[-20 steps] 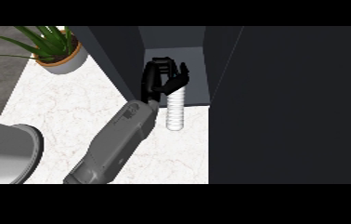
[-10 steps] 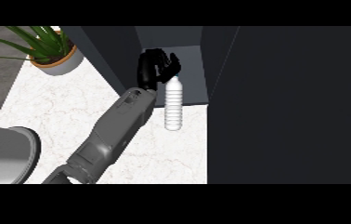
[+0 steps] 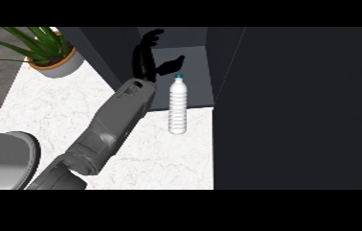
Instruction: Pick up the bottled water, place it into the cabinet and close the cabinet
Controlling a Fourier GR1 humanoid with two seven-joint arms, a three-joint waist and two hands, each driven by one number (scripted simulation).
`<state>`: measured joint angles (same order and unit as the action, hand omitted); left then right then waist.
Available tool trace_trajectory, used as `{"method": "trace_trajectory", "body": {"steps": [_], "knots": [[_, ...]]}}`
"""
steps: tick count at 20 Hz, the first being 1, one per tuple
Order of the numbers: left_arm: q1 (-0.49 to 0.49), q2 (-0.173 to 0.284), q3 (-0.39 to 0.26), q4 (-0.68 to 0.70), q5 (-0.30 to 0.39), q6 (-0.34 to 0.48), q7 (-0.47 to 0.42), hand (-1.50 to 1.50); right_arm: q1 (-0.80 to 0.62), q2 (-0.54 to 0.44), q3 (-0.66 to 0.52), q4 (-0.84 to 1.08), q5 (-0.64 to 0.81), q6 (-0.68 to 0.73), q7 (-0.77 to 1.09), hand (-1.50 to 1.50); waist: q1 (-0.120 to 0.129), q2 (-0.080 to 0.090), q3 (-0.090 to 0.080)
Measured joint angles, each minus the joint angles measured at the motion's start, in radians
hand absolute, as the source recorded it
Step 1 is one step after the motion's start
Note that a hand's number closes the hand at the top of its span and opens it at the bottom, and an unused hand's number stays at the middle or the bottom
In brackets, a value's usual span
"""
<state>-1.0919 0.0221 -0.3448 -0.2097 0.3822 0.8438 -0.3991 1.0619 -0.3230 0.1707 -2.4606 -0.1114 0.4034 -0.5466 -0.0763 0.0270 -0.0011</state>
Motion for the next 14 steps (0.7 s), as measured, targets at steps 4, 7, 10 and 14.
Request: {"method": "trace_trajectory", "body": {"steps": [4, 7, 10, 14], "knots": [[-0.011, -0.003, 0.049, -0.036, 0.029, -0.042, -0.085, 1.50, 0.004, 0.001, 0.003, 0.000, -0.005, 0.010, 0.001, -1.50, 0.004, 0.000, -0.001], [-0.001, -0.004, 0.111, -0.107, 0.080, -0.109, -0.180, 1.50, 0.003, 0.003, 0.001, 0.003, -0.008, 0.014, 0.000, -1.50, 0.013, -0.001, -0.002], [0.003, -0.011, 0.148, -0.149, 0.118, -0.218, -0.237, 1.50, 0.002, 0.005, 0.015, 0.004, -0.008, 0.021, 0.000, -1.50, 0.015, -0.004, -0.002], [0.006, -0.018, 0.160, -0.168, 0.156, -0.311, -0.274, 1.50, 0.007, 0.003, 0.018, 0.000, -0.011, 0.028, 0.012, -1.50, 0.020, -0.010, -0.001]]}}
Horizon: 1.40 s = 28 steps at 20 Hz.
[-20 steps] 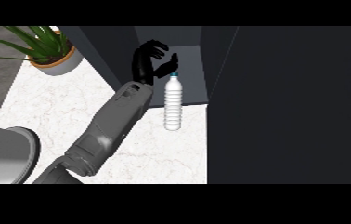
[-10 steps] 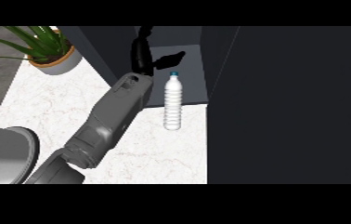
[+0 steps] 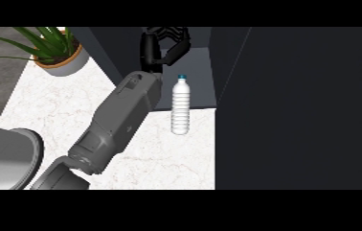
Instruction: Pick up the bottled water, place it into the cabinet and close the cabinet
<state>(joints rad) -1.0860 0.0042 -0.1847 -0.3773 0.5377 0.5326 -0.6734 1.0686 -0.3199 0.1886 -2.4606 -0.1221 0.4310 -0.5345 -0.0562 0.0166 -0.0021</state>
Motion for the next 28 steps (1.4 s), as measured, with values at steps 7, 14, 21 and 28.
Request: {"method": "trace_trajectory", "body": {"steps": [7, 14, 21, 28], "knots": [[0.081, -0.003, -0.112, -0.133, 0.106, -0.039, 0.010, 1.50, -0.008, 0.010, 0.035, -0.014, 0.004, -0.009, 0.030, -1.50, 0.007, -0.012, 0.001], [0.271, -0.004, -0.288, -0.370, 0.225, -0.166, 0.046, -1.50, 0.000, 0.024, 0.083, -0.026, 0.022, -0.035, 0.049, -1.50, 0.027, -0.022, 0.000], [0.517, 0.001, -0.460, -0.658, 0.244, -0.172, 0.084, -1.50, 0.040, 0.042, 0.137, -0.036, 0.049, -0.068, 0.042, -1.50, 0.059, -0.029, 0.000], [0.824, 0.139, -0.534, -0.954, 0.219, -0.129, 0.052, -1.50, 0.058, 0.034, 0.160, -0.038, 0.068, -0.092, 0.027, -1.50, 0.082, -0.032, 0.000]]}}
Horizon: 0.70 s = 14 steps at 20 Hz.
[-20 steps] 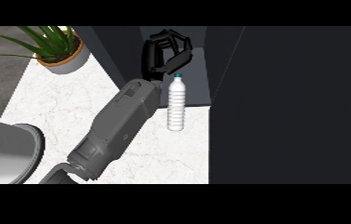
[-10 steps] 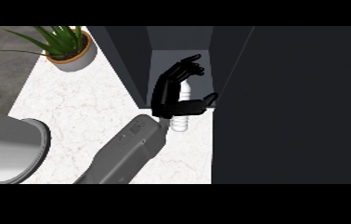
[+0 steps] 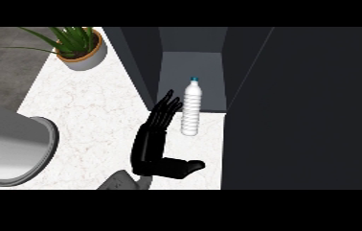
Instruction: Pick up the bottled water, place it into the cabinet and close the cabinet
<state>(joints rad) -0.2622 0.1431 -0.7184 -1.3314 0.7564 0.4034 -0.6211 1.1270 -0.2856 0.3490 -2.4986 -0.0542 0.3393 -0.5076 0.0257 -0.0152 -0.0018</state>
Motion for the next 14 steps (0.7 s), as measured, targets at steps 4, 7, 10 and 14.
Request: {"method": "trace_trajectory", "body": {"steps": [4, 7, 10, 14], "knots": [[0.158, 0.106, -0.006, -0.147, 0.003, -0.010, -0.029, -1.50, -0.002, -0.055, 0.012, -0.001, 0.011, 0.031, -0.002, 1.50, 0.007, 0.001, -0.001], [0.254, 0.178, -0.021, -0.230, 0.000, -0.041, -0.057, -1.50, -0.037, -0.124, 0.016, 0.003, 0.028, 0.083, -0.002, 1.50, 0.019, 0.000, -0.001], [0.332, 0.255, -0.018, -0.291, -0.001, -0.081, -0.089, -1.50, -0.085, -0.187, 0.030, 0.004, 0.049, 0.128, 0.001, 1.50, 0.026, -0.003, -0.003], [0.431, 0.357, 0.008, -0.353, 0.006, -0.145, -0.144, -1.50, -0.141, -0.244, 0.067, -0.001, 0.064, 0.159, 0.024, 1.50, 0.026, -0.005, -0.005]]}}
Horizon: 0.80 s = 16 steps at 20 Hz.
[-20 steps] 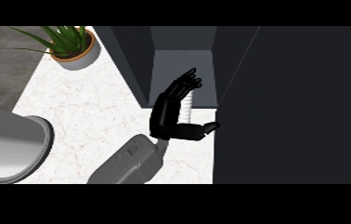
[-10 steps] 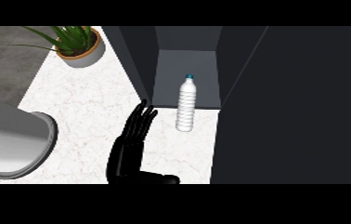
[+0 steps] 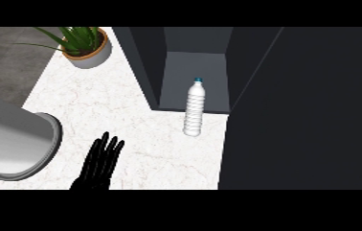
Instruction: Pick up the bottled water, place it into the cabinet and close the cabinet
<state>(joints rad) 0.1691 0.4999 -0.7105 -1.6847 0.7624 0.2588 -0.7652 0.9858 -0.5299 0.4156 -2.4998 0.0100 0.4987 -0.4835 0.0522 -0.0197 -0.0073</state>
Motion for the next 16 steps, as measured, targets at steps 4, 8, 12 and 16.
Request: {"method": "trace_trajectory", "body": {"steps": [4, 8, 12, 16], "knots": [[0.083, 0.098, 0.049, -0.054, 0.022, -0.060, -0.046, -1.50, -0.069, -0.006, 0.072, -0.003, 0.010, -0.009, 0.057, 1.50, 0.006, 0.005, -0.001], [0.168, 0.189, 0.100, -0.086, 0.048, -0.136, -0.099, -1.50, -0.126, 0.011, 0.154, -0.004, 0.016, -0.039, 0.141, 1.50, 0.008, 0.010, -0.002], [0.229, 0.268, 0.146, -0.100, 0.073, -0.223, -0.140, -1.50, -0.200, 0.038, 0.187, -0.006, 0.015, -0.081, 0.217, 1.50, 0.022, 0.020, -0.003], [0.277, 0.332, 0.176, -0.103, 0.084, -0.294, -0.169, -1.50, -0.303, 0.044, 0.183, -0.004, 0.010, -0.100, 0.272, 1.50, 0.050, 0.027, -0.004]]}}
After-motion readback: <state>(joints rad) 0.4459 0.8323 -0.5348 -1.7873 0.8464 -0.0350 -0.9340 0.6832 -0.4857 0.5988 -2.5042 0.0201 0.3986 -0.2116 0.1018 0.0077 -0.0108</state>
